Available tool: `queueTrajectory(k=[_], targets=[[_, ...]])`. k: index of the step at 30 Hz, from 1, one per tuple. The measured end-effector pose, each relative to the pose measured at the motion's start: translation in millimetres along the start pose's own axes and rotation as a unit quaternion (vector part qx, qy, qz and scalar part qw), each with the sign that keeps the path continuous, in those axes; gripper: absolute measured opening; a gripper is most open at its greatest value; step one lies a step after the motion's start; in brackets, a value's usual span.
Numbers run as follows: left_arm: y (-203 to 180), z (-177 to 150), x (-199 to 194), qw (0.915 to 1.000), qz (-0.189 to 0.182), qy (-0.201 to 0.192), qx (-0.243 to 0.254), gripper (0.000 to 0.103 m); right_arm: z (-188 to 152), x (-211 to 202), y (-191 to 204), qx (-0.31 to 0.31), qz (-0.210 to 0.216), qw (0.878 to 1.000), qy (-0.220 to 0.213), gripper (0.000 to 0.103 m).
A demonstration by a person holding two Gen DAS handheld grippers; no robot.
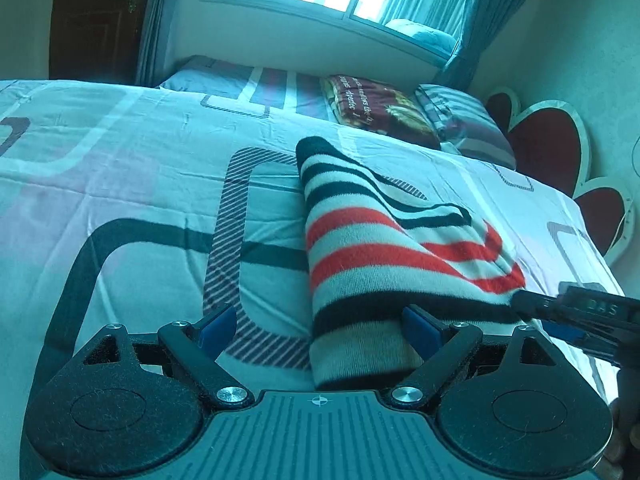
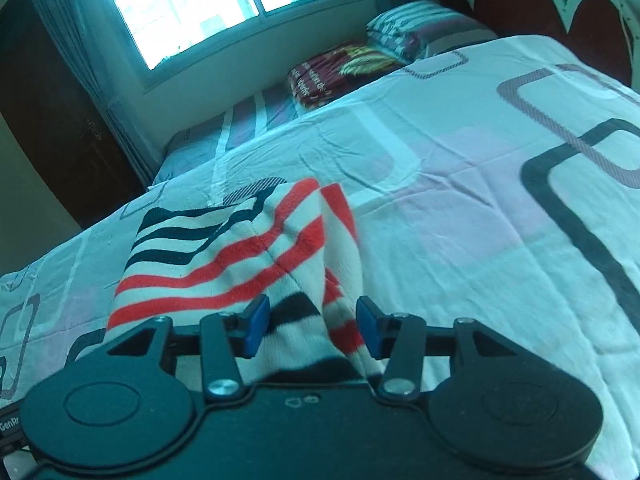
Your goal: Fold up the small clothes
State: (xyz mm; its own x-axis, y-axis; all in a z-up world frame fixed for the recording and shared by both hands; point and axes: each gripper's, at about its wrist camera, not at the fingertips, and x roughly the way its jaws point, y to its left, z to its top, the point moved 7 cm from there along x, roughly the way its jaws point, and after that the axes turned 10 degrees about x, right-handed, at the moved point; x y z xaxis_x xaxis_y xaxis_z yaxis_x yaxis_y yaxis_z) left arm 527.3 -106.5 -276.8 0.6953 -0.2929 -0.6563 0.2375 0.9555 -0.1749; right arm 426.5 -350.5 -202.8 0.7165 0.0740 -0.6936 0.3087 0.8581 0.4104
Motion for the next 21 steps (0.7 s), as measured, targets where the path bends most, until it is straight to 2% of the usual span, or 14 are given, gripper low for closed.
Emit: queueTrajectory(k=[4, 7, 11, 13, 15, 17, 19, 21], targets=[[-4.3, 1.9, 8.9, 1.0000, -0.001, 0.005, -0.001, 0.089, -7.5, 11.8, 13.2, -0.041, 0.004, 0.999, 0.016, 0.024], [-5.6, 1.5, 13.9, 0.9999, -0.005, 0.008, -0.007, 0.089, -8.9, 10.7, 14.0, -0.048, 0.003, 0.999, 0.008, 0.015], [-13.4, 12.4, 6.1, 0.9997, -0.015, -0.008, -0.015, 0.089, 9.2, -23.0, 19.8, -0.063, 0.014, 0.997, -0.052, 0.013], [-18.7, 18.2, 6.4, 0.9997, -0.018, -0.012, -0.012, 0.089, 11.7, -26.6, 16.7, -0.091, -0.006, 0.994, -0.063, 0.013], [-21.5, 19.4, 13.3, 0.9997, -0.021, -0.007, -0.011, 0.089, 9.2, -13.5, -2.4, -0.086, -0.039, 0.994, -0.052, 0.013], [-24.8, 14.1, 24.1, 0.9999, -0.012, 0.005, 0.000, 0.089, -1.2, 9.6, -19.1, -0.073, -0.046, 0.996, -0.016, 0.015], [-27.1, 3.5, 36.6, 0.9997, -0.011, 0.024, 0.001, 0.093, -6.4, 11.4, -12.5, -0.108, -0.059, 0.992, -0.037, 0.017], [-22.1, 0.5, 39.4, 0.9993, -0.011, 0.029, -0.022, 0.098, -5.2, 8.9, -5.5, -0.116, -0.061, 0.991, -0.036, 0.021]])
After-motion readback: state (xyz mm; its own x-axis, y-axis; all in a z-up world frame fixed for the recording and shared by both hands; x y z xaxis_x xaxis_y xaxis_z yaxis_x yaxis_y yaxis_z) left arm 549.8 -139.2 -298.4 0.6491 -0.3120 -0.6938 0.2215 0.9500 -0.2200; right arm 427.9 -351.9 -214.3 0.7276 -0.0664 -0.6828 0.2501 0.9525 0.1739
